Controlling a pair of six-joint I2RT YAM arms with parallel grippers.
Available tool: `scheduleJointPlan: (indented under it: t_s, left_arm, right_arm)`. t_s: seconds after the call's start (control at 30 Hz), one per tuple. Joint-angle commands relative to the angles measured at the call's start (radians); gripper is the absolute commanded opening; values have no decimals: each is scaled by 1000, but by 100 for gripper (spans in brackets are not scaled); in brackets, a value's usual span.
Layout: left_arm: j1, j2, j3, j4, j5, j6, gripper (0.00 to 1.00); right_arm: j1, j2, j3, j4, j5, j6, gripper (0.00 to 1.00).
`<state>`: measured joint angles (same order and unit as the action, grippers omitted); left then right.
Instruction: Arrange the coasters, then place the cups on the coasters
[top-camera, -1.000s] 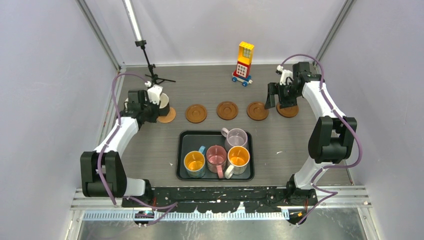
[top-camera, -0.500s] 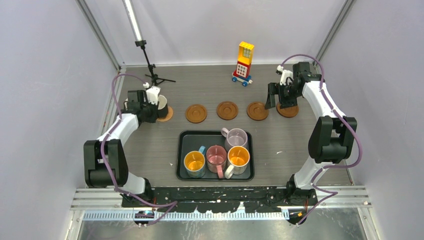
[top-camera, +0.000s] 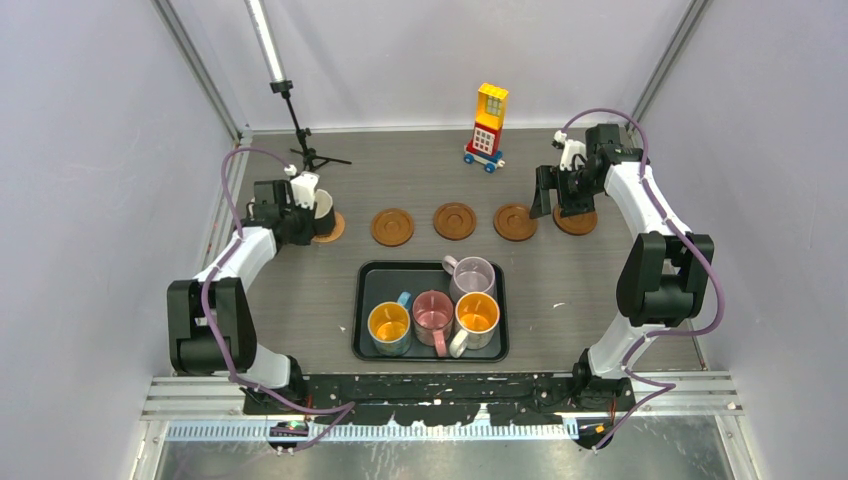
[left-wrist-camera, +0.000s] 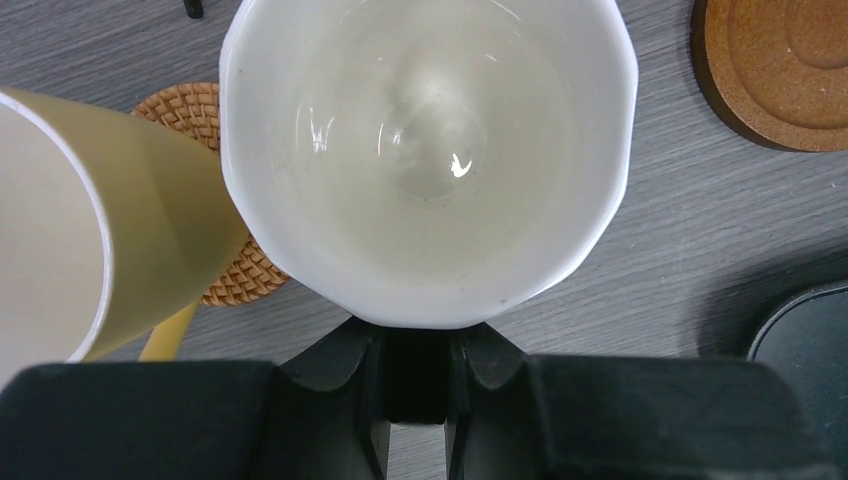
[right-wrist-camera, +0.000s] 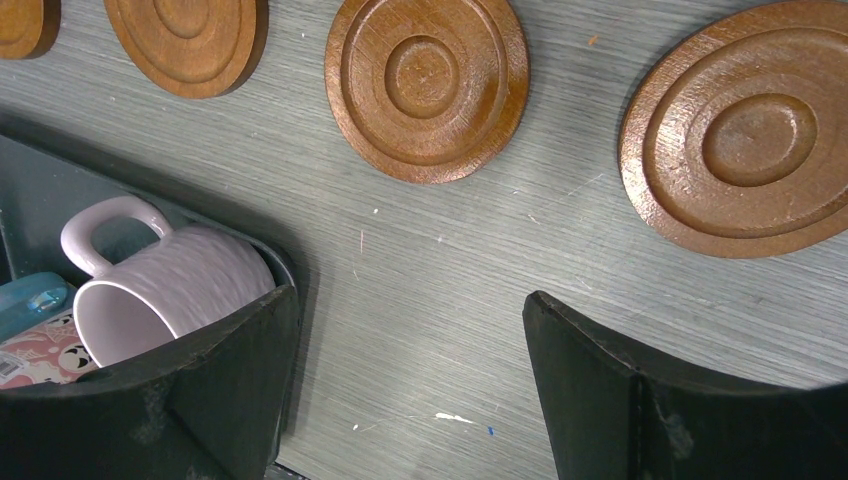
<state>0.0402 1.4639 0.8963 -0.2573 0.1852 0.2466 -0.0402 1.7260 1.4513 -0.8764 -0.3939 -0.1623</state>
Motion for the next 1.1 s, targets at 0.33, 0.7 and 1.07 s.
scheduleJointPlan:
  t_s: [0.33,0.7,1.07]
  left_arm:
    - [3,-2,67,60,43,28,40]
    - [4,-68,96,-80,59,67,65]
    - [21,-207,212,-427,142,232,90]
  right_arm:
    - [7,7,46,-2,1,-6,87]
    - [6,11,54,-2,0,-11,87]
    - [7,9,55,-3,-15,-14,87]
